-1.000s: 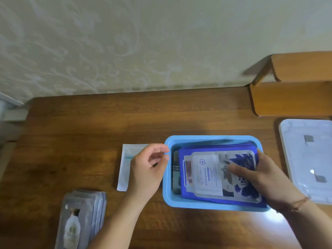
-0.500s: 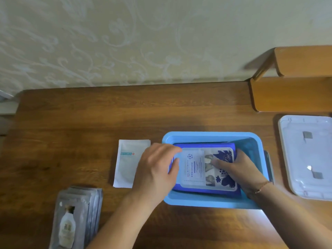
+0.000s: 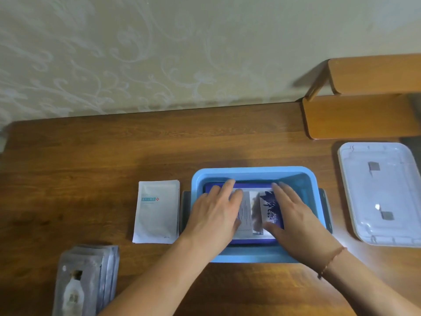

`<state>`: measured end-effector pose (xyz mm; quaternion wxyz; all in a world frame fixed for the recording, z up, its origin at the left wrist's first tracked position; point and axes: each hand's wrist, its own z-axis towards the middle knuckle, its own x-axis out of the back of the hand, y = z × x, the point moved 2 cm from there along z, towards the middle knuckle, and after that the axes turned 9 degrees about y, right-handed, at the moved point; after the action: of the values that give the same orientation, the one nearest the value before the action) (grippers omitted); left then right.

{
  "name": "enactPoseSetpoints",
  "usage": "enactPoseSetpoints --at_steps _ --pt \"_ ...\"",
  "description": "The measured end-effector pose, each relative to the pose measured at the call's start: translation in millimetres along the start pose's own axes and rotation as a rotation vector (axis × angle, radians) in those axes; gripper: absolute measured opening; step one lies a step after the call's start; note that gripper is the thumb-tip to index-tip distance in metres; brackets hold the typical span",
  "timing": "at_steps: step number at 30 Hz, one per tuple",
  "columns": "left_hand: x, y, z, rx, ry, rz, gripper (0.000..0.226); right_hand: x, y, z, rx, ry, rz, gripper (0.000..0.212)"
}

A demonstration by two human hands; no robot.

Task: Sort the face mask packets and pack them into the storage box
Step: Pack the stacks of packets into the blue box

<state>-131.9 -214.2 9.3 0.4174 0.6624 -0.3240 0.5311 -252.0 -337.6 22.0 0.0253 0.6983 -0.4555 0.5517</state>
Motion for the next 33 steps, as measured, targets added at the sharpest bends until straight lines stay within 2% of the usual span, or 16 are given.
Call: enactPoseSetpoints --at_steps 2,6,14,21,24,26,33 --pt "1.5 2.3 4.9 0.011 0.011 0.016 0.063 2.6 -4.8 7.3 0.144 0.088 -0.07 0.067" --pt "-0.1 3.5 11.2 0.039 -0.009 0.064 0.065 -5.2 -9.6 26.4 0.25 0.121 -0.183 0.048" --pt "-6.6 2.9 15.0 0.055 -0.084 0.086 0.074 -23.7 -10.9 32.2 0.256 0.077 -0.336 0.077" --pt "-15.5 2.4 16.2 0.094 -0.17 0.045 0.078 -35.2 -7.6 26.9 0.205 0.12 -0.299 0.076" --pt "-15.2 1.7 19.0 0.092 -0.169 0.059 0.072 -32.1 -7.4 26.5 0.166 0.142 -0.303 0.079" --pt "-14.2 2.9 18.9 0.104 -0.178 0.045 0.069 -30.8 -6.1 28.6 0.13 0.1 -0.296 0.083" --pt "-15.0 4.5 18.4 0.121 -0.252 0.015 0.073 -36.4 -2.4 25.9 0.02 0.072 -0.066 0.087"
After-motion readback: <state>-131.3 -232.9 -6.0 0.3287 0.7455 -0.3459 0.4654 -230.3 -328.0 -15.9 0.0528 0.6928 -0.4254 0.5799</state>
